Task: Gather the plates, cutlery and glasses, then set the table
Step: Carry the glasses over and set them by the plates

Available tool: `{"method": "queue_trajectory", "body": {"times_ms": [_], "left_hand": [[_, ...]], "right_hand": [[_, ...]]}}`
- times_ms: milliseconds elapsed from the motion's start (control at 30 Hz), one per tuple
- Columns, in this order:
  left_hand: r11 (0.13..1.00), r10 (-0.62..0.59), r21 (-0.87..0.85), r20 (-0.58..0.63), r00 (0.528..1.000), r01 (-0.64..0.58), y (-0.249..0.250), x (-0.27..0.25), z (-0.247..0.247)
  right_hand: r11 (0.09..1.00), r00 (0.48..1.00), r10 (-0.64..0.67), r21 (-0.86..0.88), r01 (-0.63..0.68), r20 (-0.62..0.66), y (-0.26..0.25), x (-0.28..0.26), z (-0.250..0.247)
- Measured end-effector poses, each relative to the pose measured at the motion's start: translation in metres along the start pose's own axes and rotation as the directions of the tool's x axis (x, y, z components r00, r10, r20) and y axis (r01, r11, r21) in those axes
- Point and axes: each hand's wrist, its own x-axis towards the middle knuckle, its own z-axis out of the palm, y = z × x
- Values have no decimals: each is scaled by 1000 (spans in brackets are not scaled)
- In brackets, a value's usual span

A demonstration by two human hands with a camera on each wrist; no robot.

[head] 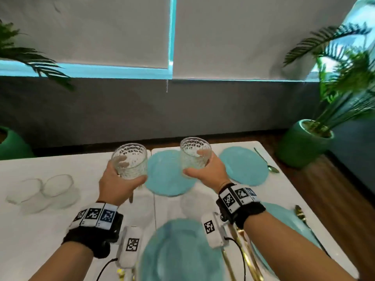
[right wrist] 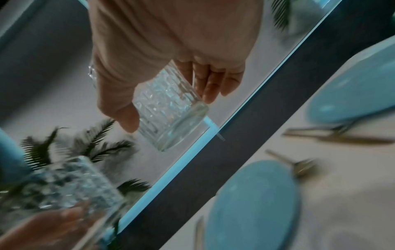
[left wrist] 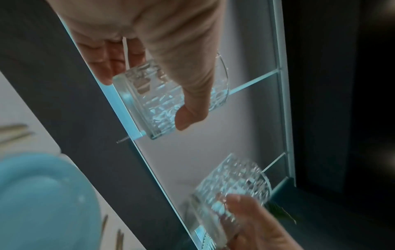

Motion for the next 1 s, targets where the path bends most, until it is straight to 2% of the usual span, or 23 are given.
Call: {"method": "queue_trajectory", "body": {"times_ms": [200, 367, 633, 767, 1000], "left_hand": [[999, 48, -3, 110, 993, -48, 50, -17, 110], [998, 40, 39, 173, 984, -47, 71, -28, 184], [997, -3, 75, 215, 977, -13, 76, -37, 253], [995, -21, 100, 216, 976, 0, 74, -42, 264], [988, -44, 157, 211, 976, 11, 68, -49, 271]], "right_hand": [[963, 966, 208, -138, -230, -156, 112, 20, -130], [892, 895, 348, -195, -408, -278, 192, 36, -192], [814, 832, 439, -242, -528, -338, 257, 62, -222], [789, 825, 462, -275, -550, -324, 269, 66, -226], [802, 819, 474, -226, -553, -323, 283, 69, -225]]}}
